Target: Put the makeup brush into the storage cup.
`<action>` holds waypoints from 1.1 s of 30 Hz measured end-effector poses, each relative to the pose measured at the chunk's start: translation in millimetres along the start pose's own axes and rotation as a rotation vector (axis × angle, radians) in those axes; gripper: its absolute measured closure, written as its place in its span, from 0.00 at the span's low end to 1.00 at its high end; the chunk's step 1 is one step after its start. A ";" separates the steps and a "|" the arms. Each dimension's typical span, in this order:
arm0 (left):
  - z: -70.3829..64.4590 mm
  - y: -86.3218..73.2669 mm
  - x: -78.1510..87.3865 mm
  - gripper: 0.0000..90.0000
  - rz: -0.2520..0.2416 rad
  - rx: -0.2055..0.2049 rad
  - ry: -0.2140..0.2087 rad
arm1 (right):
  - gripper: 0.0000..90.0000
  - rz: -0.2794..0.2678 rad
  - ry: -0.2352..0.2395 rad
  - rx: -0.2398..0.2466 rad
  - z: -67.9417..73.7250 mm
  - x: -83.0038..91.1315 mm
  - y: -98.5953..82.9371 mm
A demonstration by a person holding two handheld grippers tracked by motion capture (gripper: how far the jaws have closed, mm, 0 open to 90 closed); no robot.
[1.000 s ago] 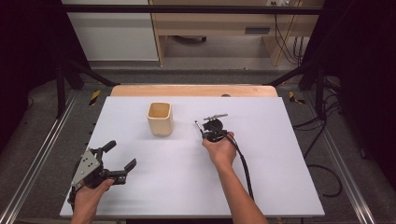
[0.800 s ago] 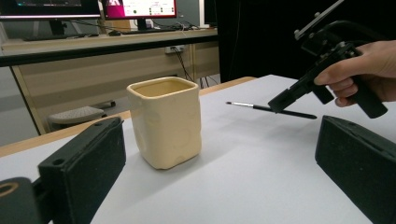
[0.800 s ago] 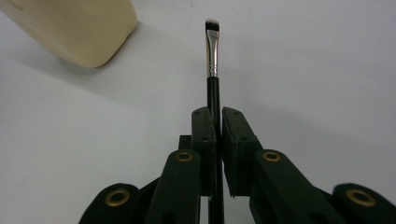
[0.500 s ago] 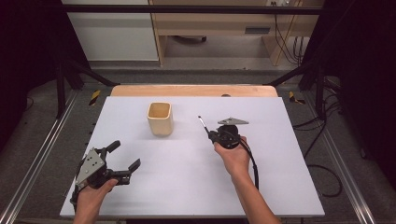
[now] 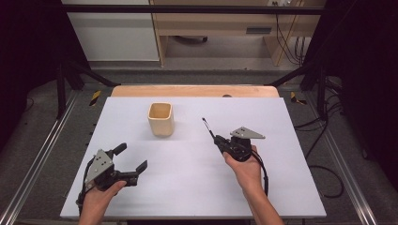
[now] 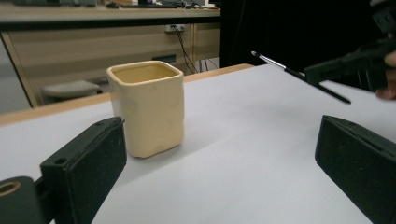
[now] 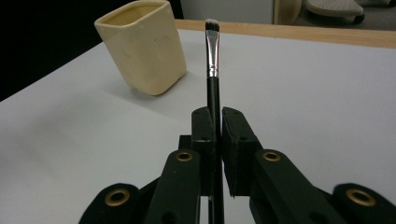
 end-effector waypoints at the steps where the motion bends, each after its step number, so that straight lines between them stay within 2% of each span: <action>1: -1.4 2.6 -1.5 0.02 -0.001 0.018 -0.003 | 0.93 -0.008 0.004 0.002 1.4 1.9 -0.1; 3: -5.8 8.2 -3.5 0.02 -0.016 0.042 -0.023 | 0.93 -0.027 0.010 0.018 3.9 6.0 0.2; 6: -12.8 14.0 -7.8 0.02 -0.014 0.009 -0.034 | 0.93 -0.053 0.021 0.030 8.0 10.3 0.4; 7: -14.9 15.4 -9.6 0.02 -0.011 0.004 -0.038 | 0.93 -0.066 0.027 0.045 10.0 12.4 0.5; 10: -22.1 19.2 -14.5 0.02 -0.006 -0.009 -0.056 | 0.93 -0.080 0.031 0.047 11.8 13.9 1.1; 22: -48.5 27.6 -37.4 0.03 0.021 -0.032 -0.122 | 0.93 -0.103 0.065 0.069 26.2 14.8 1.1; 33: -60.9 39.2 -47.1 0.03 0.009 -0.032 -0.135 | 0.93 -0.126 0.109 0.101 48.6 11.7 3.8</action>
Point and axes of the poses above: each handheld gripper's, and its own axes: x roughly backward along the jaws, y roughly out of its top, z roughly to its left, the point moved 8 cm from there along -x, roughly forward along the jaws, and after that the axes turned 4 degrees about y, right-handed, at the moved point
